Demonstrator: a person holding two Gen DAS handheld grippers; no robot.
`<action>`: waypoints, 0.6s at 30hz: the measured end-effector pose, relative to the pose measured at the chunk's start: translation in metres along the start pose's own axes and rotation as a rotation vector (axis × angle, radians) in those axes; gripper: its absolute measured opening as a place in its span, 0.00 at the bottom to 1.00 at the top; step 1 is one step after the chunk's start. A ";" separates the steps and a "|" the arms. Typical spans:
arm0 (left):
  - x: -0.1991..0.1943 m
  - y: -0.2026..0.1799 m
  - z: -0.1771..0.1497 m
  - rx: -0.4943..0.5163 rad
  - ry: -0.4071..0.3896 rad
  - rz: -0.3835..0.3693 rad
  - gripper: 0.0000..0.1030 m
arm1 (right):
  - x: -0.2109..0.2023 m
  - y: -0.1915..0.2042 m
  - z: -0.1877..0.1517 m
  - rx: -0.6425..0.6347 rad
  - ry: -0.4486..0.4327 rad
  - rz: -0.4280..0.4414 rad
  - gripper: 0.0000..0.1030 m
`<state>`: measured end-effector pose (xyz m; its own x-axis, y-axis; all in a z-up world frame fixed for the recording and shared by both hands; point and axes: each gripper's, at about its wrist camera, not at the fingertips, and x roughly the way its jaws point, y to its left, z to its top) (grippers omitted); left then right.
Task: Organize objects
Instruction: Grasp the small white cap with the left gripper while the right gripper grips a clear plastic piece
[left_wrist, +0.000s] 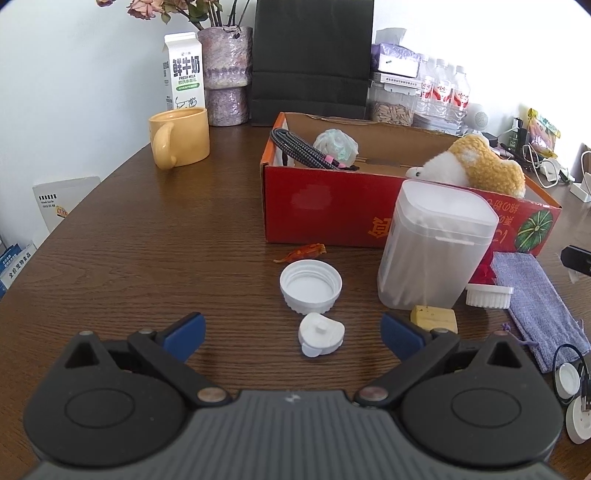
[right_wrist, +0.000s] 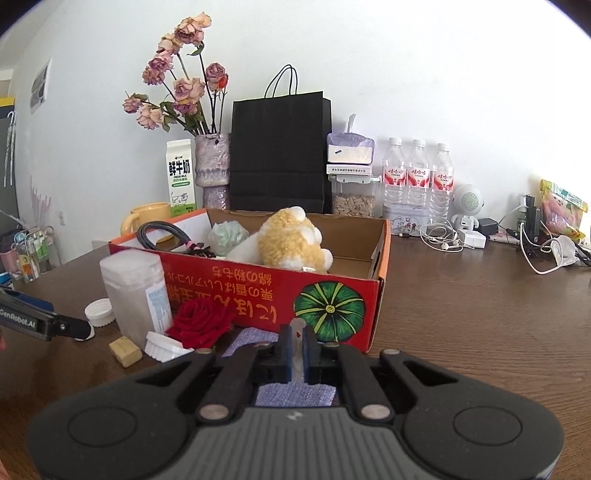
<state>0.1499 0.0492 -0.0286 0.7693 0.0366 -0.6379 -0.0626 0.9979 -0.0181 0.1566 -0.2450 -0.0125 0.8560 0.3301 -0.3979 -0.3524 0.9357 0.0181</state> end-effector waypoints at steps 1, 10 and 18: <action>0.000 -0.001 0.000 0.008 -0.004 0.001 1.00 | 0.000 0.000 0.000 0.000 -0.001 0.001 0.04; -0.003 -0.015 -0.006 0.086 -0.014 -0.017 0.27 | -0.001 -0.001 -0.002 0.010 -0.003 0.000 0.04; -0.018 -0.016 -0.005 0.064 -0.086 -0.022 0.27 | -0.001 -0.002 -0.002 0.012 -0.003 -0.004 0.04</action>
<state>0.1336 0.0322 -0.0205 0.8220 0.0160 -0.5693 -0.0062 0.9998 0.0191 0.1556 -0.2478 -0.0137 0.8585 0.3266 -0.3953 -0.3442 0.9385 0.0278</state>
